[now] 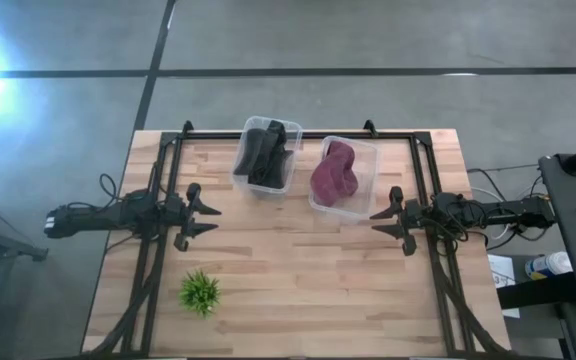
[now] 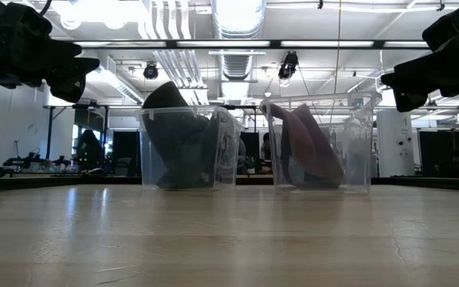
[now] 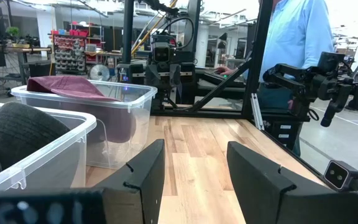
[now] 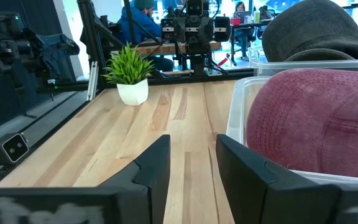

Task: Pick & Place hat
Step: Return to Home Position

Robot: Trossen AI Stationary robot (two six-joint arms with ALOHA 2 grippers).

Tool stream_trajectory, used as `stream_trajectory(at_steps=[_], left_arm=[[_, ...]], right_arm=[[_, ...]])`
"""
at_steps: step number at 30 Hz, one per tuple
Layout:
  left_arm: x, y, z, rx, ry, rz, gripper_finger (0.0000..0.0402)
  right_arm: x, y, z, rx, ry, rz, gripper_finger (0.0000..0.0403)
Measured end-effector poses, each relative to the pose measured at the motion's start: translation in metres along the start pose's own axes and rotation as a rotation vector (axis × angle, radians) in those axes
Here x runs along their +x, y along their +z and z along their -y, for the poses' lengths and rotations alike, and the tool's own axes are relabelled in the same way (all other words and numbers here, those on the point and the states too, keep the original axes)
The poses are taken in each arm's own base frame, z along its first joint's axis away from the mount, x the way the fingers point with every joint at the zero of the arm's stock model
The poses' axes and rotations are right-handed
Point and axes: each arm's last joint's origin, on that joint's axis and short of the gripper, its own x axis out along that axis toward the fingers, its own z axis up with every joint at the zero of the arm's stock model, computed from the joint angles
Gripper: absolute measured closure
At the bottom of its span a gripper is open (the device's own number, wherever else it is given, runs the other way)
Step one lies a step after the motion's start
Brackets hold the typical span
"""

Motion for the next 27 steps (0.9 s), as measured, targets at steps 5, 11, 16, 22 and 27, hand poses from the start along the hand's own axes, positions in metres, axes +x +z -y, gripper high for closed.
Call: stream_trajectory(at_steps=[5,11,16,22,27], left_arm=[[0.0,0.0,0.0,0.0,0.0,0.0,0.0234],[0.0,0.0,0.0,0.0,-0.001,0.0,0.0234],[0.0,0.0,0.0,0.0,-0.001,0.0,0.0234],[0.0,0.0,0.0,0.0,0.0,0.0,0.0234],[0.0,0.0,0.0,0.0,-0.001,0.0,0.0234]], right_arm=[[0.0,0.0,0.0,0.0,0.0,0.0,0.027],[0.0,0.0,0.0,0.0,0.0,0.0,0.0268],[0.0,0.0,0.0,0.0,0.0,0.0,0.0268],[0.0,0.0,0.0,0.0,0.0,0.0,0.0268],[0.0,0.0,0.0,0.0,0.0,0.0,0.0268]])
